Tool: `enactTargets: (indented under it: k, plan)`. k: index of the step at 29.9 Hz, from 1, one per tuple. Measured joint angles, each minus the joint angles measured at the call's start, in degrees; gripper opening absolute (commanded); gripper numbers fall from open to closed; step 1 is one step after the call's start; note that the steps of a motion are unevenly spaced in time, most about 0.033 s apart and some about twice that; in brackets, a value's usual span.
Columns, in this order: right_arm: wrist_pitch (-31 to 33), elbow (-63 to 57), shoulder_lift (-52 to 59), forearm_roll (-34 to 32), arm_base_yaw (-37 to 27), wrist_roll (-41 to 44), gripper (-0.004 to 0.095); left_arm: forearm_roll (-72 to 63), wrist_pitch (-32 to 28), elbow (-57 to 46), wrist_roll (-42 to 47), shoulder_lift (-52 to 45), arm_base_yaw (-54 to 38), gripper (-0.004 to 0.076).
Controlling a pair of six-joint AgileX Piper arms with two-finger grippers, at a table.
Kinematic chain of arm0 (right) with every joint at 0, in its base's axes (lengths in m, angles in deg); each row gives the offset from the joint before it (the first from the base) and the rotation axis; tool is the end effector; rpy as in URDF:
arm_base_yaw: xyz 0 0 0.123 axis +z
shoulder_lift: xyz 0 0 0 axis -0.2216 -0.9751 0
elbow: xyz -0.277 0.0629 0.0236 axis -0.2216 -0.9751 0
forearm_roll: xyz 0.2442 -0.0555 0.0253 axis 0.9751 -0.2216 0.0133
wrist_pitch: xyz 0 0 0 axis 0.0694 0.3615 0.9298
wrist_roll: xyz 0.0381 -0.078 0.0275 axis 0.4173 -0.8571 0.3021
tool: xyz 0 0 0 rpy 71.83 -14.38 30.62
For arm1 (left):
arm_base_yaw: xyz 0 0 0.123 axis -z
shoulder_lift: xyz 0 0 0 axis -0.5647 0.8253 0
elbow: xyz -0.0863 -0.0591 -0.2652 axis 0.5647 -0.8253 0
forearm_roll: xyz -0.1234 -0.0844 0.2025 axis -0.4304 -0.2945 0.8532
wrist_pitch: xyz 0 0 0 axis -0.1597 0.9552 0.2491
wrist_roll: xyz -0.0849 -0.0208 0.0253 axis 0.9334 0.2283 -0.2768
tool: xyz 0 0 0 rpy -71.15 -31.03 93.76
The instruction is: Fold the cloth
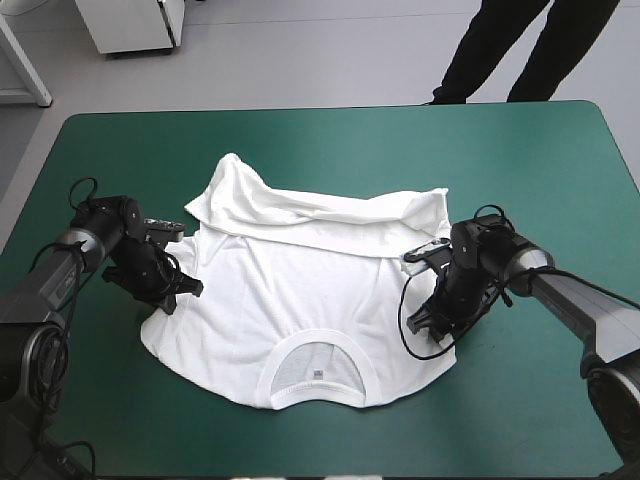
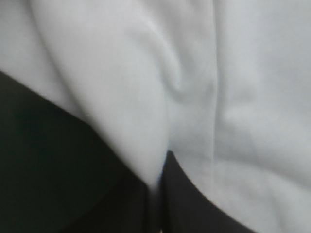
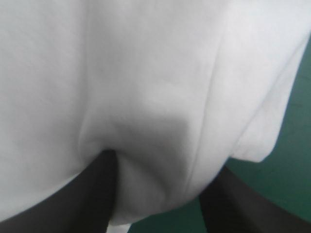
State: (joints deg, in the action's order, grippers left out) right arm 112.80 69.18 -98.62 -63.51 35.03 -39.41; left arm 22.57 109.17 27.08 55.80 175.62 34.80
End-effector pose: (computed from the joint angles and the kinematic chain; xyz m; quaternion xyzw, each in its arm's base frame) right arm 0.2742 0.1193 0.2085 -0.2702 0.9620 0.0384 0.0104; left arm 0.3155 -0.0108 0.2101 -0.1263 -0.9908 0.0475 0.0031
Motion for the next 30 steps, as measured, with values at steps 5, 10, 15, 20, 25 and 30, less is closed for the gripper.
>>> enactTargets:
  k: [5,10,15,20,25,30]
  plan:
    - [-0.47,1.18,-1.61,-2.52,3.95,-0.43,-0.002,-0.17,-0.07,0.0,-0.27,0.04,-0.05,-0.0022]
    - [0.01,1.74,-1.72,-2.87,5.59,-2.32,-0.0013,-0.44,-0.2,-0.07,-0.75,-0.26,-0.04,-0.0022]
    - [2.19,4.3,-1.6,-4.32,6.19,-1.52,-0.0013,-2.12,-1.3,-0.53,-1.86,-3.99,-0.04,-0.0022]
    - [4.91,11.86,1.88,-7.49,6.86,1.58,-0.0013,-4.28,1.35,-0.42,-2.62,-15.17,-0.04,-0.0022]
    - [9.77,24.26,10.49,-9.95,6.86,4.02,-0.0013,-7.67,3.09,4.92,-3.01,-26.79,-0.04,-0.0022]
    - [11.89,38.17,18.12,-11.36,6.86,5.36,-0.0012,-9.49,3.88,17.23,-3.01,-34.08,-0.04,-0.0022]
